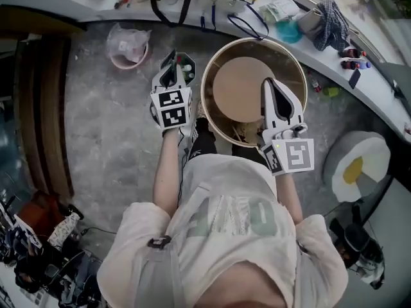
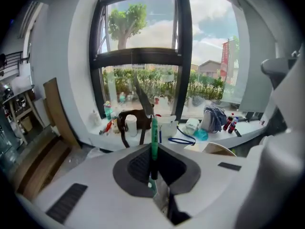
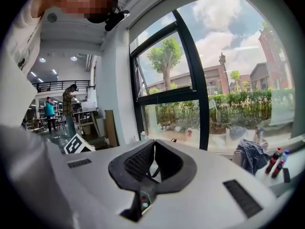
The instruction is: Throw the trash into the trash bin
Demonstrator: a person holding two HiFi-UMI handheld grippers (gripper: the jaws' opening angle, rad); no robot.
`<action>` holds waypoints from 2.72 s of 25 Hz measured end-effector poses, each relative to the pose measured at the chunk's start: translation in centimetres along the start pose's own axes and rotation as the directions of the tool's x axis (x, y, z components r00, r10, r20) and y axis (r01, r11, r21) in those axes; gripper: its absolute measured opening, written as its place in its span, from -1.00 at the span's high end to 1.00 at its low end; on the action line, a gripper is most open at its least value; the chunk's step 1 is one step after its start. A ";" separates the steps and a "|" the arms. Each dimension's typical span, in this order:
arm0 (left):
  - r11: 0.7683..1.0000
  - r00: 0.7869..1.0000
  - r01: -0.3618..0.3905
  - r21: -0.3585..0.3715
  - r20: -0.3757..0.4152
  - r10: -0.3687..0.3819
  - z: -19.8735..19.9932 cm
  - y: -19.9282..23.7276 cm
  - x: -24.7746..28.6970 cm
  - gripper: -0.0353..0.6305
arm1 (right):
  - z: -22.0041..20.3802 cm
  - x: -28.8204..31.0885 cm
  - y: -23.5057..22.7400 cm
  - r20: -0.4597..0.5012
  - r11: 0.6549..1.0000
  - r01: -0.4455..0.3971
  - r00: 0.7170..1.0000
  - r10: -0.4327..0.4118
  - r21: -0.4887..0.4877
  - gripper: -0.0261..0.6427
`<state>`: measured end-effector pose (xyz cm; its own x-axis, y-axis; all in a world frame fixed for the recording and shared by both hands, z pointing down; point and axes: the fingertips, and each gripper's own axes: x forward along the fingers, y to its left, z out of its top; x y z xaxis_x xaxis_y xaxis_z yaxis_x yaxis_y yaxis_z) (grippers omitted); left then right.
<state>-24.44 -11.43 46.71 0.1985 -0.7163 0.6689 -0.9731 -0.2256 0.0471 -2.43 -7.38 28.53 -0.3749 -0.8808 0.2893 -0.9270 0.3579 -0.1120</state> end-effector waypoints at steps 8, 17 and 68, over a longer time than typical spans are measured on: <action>0.987 0.989 0.005 -0.162 -0.145 -0.029 -8.1 3.7 2.3 0.86 | -4.1 5.5 3.7 -0.130 0.998 -0.057 0.990 0.056 -0.008 0.88; 0.989 0.981 0.016 -0.147 -0.190 -0.044 -10.5 5.3 4.0 0.41 | -5.2 8.0 6.1 -0.186 0.995 -0.097 0.979 0.089 -0.037 0.88; 0.972 0.867 0.154 0.179 0.448 -0.220 16.9 -9.8 -8.8 0.86 | 5.2 -1.9 -0.8 0.189 0.998 0.056 0.981 -0.054 -0.008 0.88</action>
<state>-14.63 -14.05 27.85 0.4383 -0.8670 0.2369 -0.8941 -0.4476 0.0162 -1.01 -7.56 23.15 -0.3189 -0.9413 0.1103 -0.9465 0.3103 -0.0883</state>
